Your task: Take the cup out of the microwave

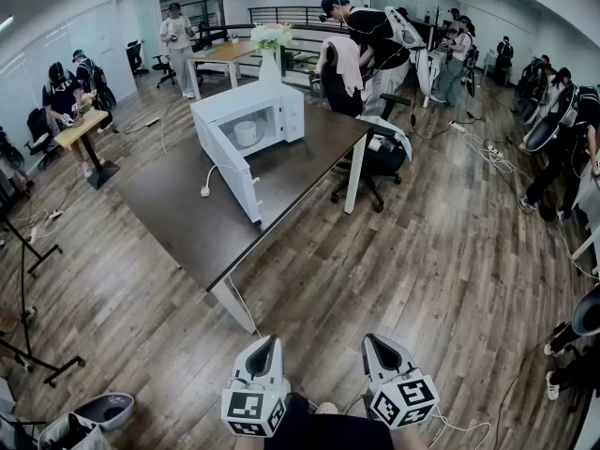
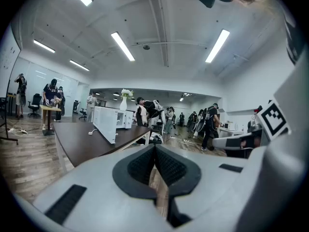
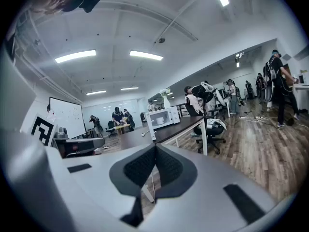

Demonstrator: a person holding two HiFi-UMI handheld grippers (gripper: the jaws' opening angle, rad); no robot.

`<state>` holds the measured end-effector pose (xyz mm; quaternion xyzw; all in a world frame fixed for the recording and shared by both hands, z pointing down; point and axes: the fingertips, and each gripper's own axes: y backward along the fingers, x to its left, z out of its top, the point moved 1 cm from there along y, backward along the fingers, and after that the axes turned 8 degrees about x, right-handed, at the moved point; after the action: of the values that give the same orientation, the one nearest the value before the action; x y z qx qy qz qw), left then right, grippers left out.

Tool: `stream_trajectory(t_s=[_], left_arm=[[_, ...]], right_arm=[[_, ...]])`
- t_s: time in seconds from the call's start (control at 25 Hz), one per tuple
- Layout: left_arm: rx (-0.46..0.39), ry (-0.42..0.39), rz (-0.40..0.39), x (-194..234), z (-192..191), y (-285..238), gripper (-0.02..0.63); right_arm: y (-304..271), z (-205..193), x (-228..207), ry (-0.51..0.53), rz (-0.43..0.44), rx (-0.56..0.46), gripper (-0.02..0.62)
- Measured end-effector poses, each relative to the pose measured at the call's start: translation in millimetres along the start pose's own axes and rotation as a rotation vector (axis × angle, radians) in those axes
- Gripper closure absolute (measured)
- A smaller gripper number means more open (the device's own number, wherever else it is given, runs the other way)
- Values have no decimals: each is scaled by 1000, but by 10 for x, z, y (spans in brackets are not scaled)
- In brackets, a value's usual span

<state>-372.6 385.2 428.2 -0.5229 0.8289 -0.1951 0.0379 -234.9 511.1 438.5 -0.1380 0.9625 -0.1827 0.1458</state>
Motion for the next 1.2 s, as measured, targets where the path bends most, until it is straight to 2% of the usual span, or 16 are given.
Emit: stream_trajectory(t_s=[0.48,0.8,1.2], left_arm=[[-1,0,-6,-104,-69,33,601],[4,8,-3,-186,-116,82,601],[7,14,-20,-206,-62,-205,601]], right_arm=[[132,-123,-71,-18,-33,15,601],[187,-112,-17,-14,-10,12,601],[20,-53,-179,-19,6,18,601]])
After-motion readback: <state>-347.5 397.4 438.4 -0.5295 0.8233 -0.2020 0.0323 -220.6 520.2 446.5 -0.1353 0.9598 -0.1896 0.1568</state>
